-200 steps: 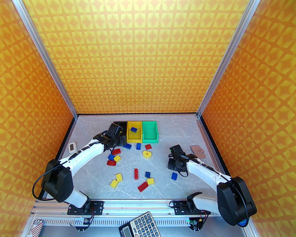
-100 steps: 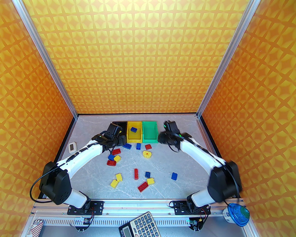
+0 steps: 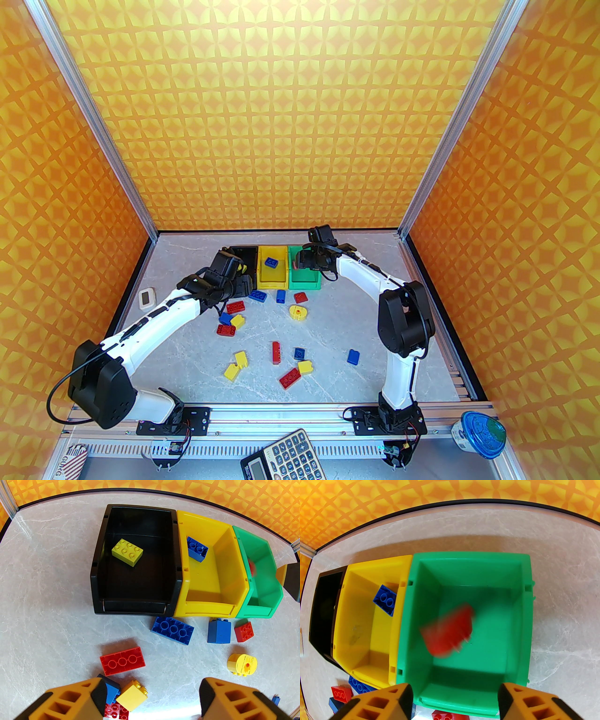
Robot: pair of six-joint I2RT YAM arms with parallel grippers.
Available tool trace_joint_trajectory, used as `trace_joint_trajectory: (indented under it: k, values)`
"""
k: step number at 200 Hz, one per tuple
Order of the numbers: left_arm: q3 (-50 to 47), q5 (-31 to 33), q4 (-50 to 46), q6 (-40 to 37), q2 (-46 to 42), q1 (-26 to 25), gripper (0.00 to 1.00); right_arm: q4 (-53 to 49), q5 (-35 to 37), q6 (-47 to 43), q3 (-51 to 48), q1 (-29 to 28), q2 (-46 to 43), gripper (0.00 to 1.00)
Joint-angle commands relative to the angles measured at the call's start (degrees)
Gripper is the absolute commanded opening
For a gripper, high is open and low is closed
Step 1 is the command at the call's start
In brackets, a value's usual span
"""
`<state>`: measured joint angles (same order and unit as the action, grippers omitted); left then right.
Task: Sort the legos into containers by color
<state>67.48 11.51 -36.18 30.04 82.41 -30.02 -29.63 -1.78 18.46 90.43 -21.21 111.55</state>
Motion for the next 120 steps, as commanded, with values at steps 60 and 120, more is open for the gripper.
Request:
trace_joint_trajectory:
  k: [60,120]
  values:
    - [-2.44,0.37,-3.03,3.64,1.24,-5.15,0.7,0.97,-0.11,-4.17,-15.3,-0.15,-15.74,0.67]
    - [5.97,-2.31,1.89,5.03,13.95,-16.75,0.71,7.71,-7.85,2.02,-28.71,6.56,-22.62,0.75]
